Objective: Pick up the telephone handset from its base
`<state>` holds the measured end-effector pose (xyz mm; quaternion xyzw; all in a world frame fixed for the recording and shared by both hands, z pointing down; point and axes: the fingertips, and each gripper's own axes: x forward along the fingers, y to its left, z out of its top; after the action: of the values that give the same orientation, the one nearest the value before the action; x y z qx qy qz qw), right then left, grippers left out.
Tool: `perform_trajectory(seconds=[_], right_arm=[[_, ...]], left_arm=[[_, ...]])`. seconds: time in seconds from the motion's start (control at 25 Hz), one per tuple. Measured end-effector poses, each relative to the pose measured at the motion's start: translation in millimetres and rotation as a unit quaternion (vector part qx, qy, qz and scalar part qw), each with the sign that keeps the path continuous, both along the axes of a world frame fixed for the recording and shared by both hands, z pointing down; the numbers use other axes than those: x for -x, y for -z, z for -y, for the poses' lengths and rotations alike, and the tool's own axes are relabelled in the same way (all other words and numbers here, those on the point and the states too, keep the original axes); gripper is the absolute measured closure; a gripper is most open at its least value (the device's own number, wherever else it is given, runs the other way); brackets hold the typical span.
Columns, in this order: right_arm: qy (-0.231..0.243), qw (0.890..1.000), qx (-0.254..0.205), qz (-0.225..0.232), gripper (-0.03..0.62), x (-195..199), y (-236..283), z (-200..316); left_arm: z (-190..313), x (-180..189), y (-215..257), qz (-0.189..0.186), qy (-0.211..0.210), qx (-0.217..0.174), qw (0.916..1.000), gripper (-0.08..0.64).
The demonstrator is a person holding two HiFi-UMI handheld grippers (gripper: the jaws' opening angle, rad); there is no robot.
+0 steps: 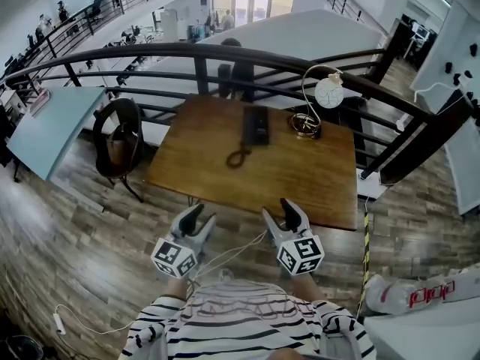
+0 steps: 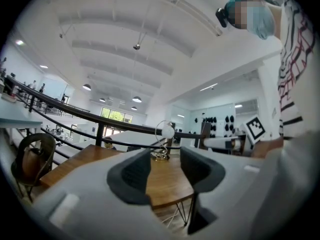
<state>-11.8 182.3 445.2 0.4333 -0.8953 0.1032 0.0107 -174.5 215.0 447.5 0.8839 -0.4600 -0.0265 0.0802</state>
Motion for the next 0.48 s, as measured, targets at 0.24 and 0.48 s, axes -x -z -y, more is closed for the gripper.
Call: perform_trajectory(seconds=[0.24, 0.48], right_arm=[[-0.01, 1.0, 0.002, -0.006, 0.362, 19.1, -8.6, 26.0], [-0.012, 1.0, 0.012, -0.01, 0.362, 19.1, -18.1, 60.5]], left_arm=[[28.3, 22.7, -10.8, -0.003, -0.008, 0.006, 0.9999, 0.374], [60.8, 19.7, -23.1, -0.008, -0.014, 0.023, 0.9996, 0.374]])
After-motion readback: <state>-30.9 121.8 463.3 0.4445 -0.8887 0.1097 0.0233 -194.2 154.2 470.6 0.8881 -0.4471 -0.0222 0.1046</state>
